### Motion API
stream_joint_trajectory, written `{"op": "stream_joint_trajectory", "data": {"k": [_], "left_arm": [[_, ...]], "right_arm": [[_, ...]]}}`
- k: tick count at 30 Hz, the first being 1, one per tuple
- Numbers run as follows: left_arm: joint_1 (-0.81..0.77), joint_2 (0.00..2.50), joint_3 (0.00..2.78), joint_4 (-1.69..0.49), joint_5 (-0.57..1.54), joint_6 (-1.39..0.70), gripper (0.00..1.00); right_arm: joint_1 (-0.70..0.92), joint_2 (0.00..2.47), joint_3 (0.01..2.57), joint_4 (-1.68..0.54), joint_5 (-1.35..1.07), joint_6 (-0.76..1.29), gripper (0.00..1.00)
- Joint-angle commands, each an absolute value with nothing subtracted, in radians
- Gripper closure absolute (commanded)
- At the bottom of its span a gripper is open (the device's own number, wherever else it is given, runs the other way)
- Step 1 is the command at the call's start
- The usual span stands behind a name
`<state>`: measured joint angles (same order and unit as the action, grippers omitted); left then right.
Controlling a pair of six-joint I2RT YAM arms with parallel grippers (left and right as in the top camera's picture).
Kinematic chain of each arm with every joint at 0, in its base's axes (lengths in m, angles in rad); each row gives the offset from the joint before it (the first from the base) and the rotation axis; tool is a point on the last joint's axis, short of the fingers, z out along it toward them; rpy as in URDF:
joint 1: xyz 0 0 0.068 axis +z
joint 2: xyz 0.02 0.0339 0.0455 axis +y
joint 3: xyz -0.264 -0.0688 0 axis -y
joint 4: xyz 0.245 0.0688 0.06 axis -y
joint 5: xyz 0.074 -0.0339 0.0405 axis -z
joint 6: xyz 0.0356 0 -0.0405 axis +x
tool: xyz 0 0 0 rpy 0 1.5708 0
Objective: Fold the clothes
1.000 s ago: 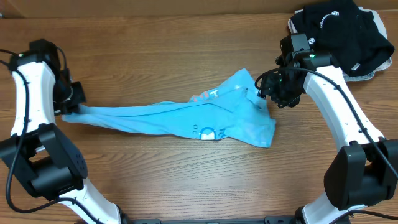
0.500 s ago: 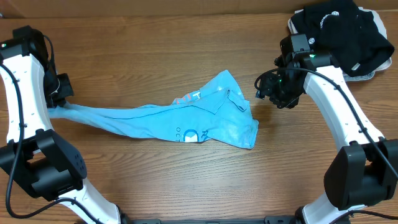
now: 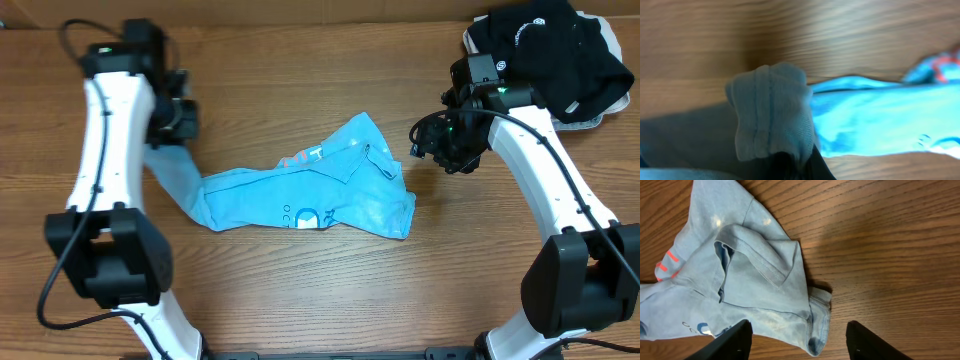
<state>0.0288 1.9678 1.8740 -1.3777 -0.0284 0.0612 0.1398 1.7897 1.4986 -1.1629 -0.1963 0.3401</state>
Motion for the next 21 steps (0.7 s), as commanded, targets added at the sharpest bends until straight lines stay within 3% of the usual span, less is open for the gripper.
{"op": "stream_joint_trajectory", "data": {"k": [1, 14, 21], "left_arm": [[-0.051, 1.969, 1.892, -1.378, -0.002, 0.113, 0.96], [-0.273, 1.97, 1.819, -1.393, 0.001, 0.128, 0.96], [-0.326, 1.97, 1.631, -1.306, 0.001, 0.123, 0.96]], "right_arm": [[0.145, 1.777, 1.498, -1.157, -0.204, 0.34, 0.34], [0.145, 1.777, 1.498, -1.158, -0.204, 0.34, 0.33], [0.145, 1.777, 1.498, -1.16, -0.196, 0.34, 0.32]]}}
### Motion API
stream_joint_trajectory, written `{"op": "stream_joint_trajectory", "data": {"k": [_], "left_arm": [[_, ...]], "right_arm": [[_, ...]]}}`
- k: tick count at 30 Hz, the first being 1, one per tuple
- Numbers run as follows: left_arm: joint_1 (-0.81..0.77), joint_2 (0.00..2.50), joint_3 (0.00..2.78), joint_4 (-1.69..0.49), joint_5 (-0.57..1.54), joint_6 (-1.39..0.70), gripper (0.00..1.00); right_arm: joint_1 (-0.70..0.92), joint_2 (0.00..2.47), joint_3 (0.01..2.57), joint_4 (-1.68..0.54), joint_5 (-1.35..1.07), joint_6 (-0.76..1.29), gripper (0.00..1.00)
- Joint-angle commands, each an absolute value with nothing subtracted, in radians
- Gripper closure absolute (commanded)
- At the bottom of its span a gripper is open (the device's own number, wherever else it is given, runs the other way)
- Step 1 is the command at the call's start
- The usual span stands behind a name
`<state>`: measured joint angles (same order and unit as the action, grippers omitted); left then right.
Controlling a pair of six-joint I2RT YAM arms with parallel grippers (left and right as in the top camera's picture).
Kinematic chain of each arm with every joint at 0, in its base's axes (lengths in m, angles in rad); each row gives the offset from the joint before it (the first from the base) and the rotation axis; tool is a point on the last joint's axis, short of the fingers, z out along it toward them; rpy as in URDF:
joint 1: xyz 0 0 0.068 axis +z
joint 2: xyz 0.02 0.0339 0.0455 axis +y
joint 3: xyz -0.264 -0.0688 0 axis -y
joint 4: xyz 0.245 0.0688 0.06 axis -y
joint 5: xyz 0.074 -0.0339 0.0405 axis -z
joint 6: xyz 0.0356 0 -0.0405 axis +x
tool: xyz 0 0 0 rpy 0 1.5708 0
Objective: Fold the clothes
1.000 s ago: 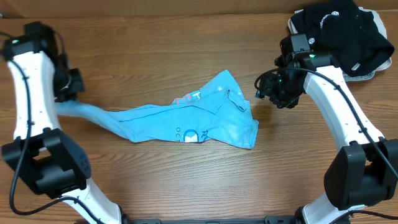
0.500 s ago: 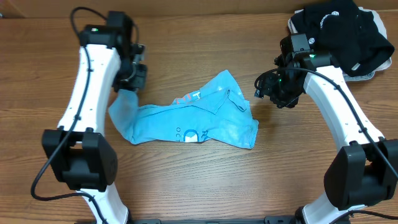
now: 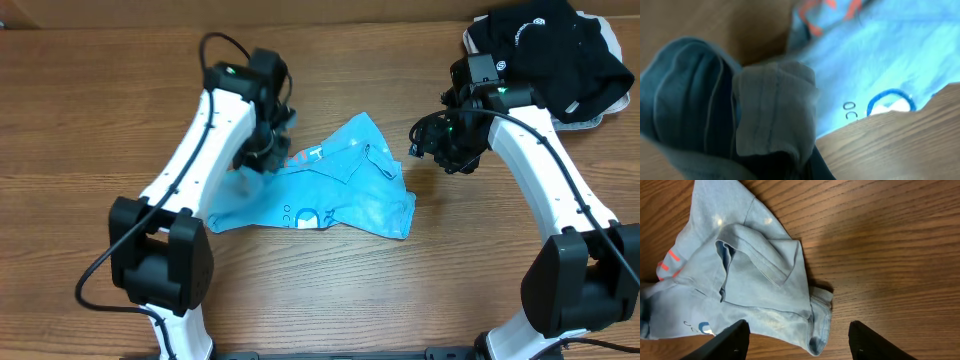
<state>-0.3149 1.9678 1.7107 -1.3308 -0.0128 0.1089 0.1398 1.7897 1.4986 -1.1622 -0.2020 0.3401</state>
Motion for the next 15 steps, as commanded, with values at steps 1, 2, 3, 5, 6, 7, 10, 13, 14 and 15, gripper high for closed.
{"op": "stream_joint_trajectory", "data": {"k": [1, 2, 3, 5, 6, 7, 10, 13, 14, 15], "left_arm": [[-0.329, 1.97, 1.602, -1.291, 0.002, 0.123, 0.96], [-0.332, 1.97, 1.581, -1.28, 0.002, 0.119, 0.96], [-0.335, 1.97, 1.563, -1.272, 0.006, 0.118, 0.96], [-0.337, 1.97, 1.544, -1.261, 0.034, 0.117, 0.96], [-0.337, 1.97, 1.541, -1.256, 0.06, 0.117, 0.96], [-0.34, 1.97, 1.541, -1.243, 0.115, 0.116, 0.95], [-0.348, 1.97, 1.541, -1.213, 0.179, 0.116, 0.9], [-0.362, 1.97, 1.541, -1.178, 0.231, 0.107, 0.78], [-0.367, 1.97, 1.541, -1.169, 0.252, 0.106, 0.77], [-0.373, 1.97, 1.541, -1.16, 0.275, 0.105, 0.74]], "right_arm": [[0.145, 1.777, 1.498, -1.161, -0.195, 0.339, 0.33], [0.145, 1.777, 1.498, -1.161, -0.195, 0.34, 0.32], [0.145, 1.777, 1.498, -1.16, -0.195, 0.34, 0.32], [0.145, 1.777, 1.498, -1.154, -0.196, 0.34, 0.32], [0.145, 1.777, 1.498, -1.15, -0.196, 0.34, 0.32], [0.145, 1.777, 1.498, -1.147, -0.196, 0.34, 0.32], [0.145, 1.777, 1.498, -1.146, -0.196, 0.34, 0.32], [0.144, 1.777, 1.498, -1.146, -0.195, 0.34, 0.3], [0.144, 1.777, 1.498, -1.147, -0.195, 0.34, 0.29], [0.142, 1.777, 1.498, -1.146, -0.194, 0.34, 0.29]]}}
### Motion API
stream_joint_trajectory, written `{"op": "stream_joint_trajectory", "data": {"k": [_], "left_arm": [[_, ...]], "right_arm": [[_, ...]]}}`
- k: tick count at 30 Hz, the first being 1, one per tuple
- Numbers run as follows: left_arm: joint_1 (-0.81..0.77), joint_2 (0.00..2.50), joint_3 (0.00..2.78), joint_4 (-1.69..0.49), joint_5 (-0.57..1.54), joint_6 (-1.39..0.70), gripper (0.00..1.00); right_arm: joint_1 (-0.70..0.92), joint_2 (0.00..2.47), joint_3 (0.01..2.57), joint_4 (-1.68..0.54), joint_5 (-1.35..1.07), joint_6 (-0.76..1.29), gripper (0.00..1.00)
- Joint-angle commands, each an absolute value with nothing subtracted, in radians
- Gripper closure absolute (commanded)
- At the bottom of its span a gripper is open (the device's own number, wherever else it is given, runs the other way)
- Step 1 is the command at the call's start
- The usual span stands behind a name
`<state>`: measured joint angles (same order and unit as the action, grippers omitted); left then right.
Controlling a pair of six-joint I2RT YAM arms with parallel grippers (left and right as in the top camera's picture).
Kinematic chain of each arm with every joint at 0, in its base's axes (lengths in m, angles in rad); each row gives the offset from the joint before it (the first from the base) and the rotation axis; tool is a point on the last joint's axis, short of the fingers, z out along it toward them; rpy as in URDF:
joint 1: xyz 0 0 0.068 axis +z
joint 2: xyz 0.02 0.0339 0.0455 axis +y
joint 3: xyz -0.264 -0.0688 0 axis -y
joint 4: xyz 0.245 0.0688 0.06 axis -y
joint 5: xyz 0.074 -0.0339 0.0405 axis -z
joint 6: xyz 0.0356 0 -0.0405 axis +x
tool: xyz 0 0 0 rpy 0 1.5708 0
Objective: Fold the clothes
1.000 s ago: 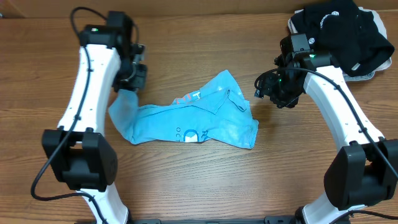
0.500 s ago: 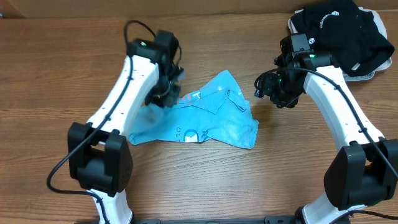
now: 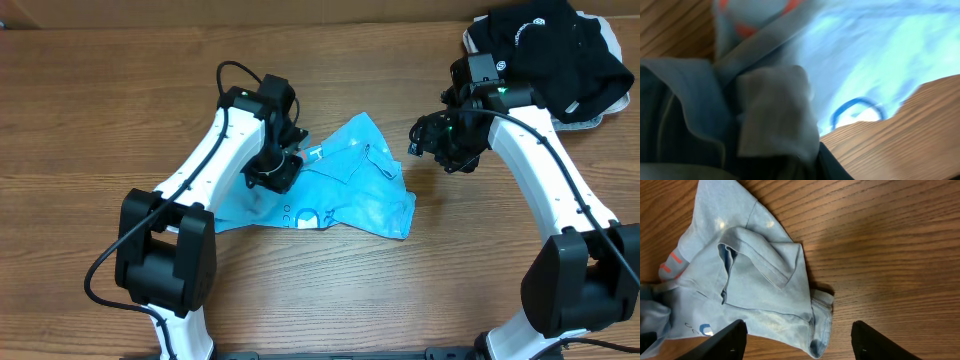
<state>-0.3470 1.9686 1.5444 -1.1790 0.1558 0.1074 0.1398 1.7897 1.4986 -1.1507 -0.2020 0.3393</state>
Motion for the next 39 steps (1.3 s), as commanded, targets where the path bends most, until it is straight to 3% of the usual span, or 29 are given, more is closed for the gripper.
{"op": "stream_joint_trajectory", "data": {"k": [1, 8, 10, 16, 22, 25, 28, 32, 39], "left_arm": [[-0.378, 1.97, 1.541, -1.155, 0.296, 0.104, 0.73], [-0.422, 1.97, 1.54, -1.127, 0.409, 0.104, 0.44], [-0.427, 1.97, 1.54, -1.121, 0.409, 0.103, 0.41], [-0.401, 1.968, 1.604, -1.164, 0.43, 0.081, 0.39], [-0.343, 1.968, 1.876, -1.292, 0.433, 0.102, 0.37], [-0.318, 1.968, 2.001, -1.308, 0.378, 0.109, 0.32], [-0.295, 1.968, 2.084, -1.305, 0.295, 0.109, 0.18], [-0.275, 1.968, 2.105, -1.307, 0.203, 0.109, 0.1], [-0.273, 1.968, 2.105, -1.343, 0.091, 0.109, 0.08]], "right_arm": [[0.141, 1.777, 1.498, -1.146, -0.192, 0.34, 0.28], [0.138, 1.777, 1.498, -1.143, -0.192, 0.34, 0.28], [0.138, 1.777, 1.498, -1.142, -0.192, 0.339, 0.28], [0.138, 1.777, 1.497, -1.161, -0.193, 0.34, 0.24], [0.139, 1.777, 1.415, -1.139, -0.204, 0.34, 0.17], [0.139, 1.777, 1.335, -1.08, -0.228, 0.338, 0.1], [0.139, 1.777, 1.256, -0.99, -0.269, 0.286, 0.0], [0.139, 1.781, 1.172, -0.858, -0.34, 0.234, 0.0], [0.139, 1.8, 1.066, -0.657, -0.342, 0.234, 0.0]]}}
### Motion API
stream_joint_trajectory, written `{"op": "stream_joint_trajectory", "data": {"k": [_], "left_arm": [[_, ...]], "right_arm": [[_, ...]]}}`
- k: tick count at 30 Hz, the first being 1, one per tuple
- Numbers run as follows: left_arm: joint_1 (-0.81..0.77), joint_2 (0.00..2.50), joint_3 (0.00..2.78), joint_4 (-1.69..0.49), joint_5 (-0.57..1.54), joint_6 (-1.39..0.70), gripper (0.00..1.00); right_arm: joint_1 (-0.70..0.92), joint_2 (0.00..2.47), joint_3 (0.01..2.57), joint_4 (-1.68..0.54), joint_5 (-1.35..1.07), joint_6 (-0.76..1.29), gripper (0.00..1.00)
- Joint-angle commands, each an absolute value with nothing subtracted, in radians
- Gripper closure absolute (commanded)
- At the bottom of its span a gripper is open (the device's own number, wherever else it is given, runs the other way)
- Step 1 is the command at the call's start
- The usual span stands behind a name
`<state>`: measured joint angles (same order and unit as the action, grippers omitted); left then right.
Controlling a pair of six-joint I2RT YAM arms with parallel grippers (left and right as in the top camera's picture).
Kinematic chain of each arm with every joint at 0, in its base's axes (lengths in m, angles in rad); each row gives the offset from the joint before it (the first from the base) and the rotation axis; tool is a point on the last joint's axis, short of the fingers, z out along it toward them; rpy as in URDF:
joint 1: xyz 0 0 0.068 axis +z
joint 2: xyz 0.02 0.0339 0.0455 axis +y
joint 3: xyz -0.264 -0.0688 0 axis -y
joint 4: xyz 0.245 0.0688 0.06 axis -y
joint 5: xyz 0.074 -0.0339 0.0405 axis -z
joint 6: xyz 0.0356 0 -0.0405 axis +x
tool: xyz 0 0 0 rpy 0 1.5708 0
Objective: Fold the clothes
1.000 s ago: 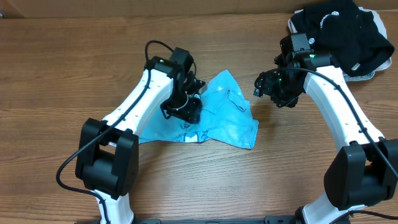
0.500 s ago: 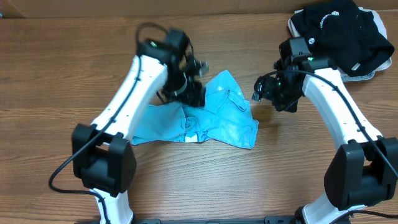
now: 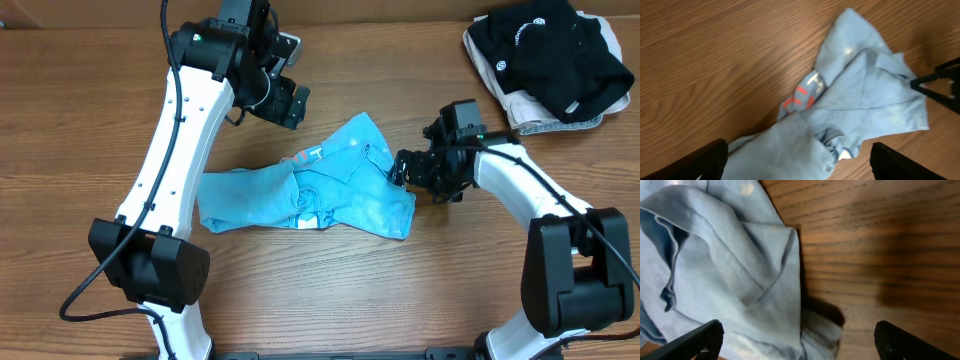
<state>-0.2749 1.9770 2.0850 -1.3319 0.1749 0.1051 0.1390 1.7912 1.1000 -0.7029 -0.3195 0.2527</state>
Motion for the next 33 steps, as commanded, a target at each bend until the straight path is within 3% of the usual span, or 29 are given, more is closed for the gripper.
{"op": "stream_joint_trajectory", "data": {"k": [1, 11, 23, 27, 30, 33], "left_arm": [[-0.273, 1.968, 2.105, -1.349, 0.083, 0.109, 0.07], [-0.273, 1.968, 2.104, -1.382, 0.026, 0.109, 0.06], [-0.273, 1.968, 2.104, -1.38, 0.026, 0.109, 0.05], [-0.273, 1.969, 2.104, -1.379, 0.026, 0.109, 0.05], [-0.273, 1.969, 2.104, -1.38, 0.026, 0.109, 0.05], [-0.273, 1.969, 2.104, -1.38, 0.026, 0.109, 0.05]], "right_arm": [[0.14, 1.803, 1.052, -0.628, -0.343, 0.235, 0.0], [0.142, 1.845, 1.027, -0.514, -0.374, 0.224, 0.01], [0.178, 1.931, 1.027, -0.556, -0.485, 0.139, 0.23], [0.204, 1.931, 1.027, -0.571, -0.479, 0.122, 0.4], [0.209, 1.931, 1.027, -0.574, -0.472, 0.125, 0.71], [0.192, 1.931, 1.028, -0.57, -0.447, 0.159, 0.88]]}}
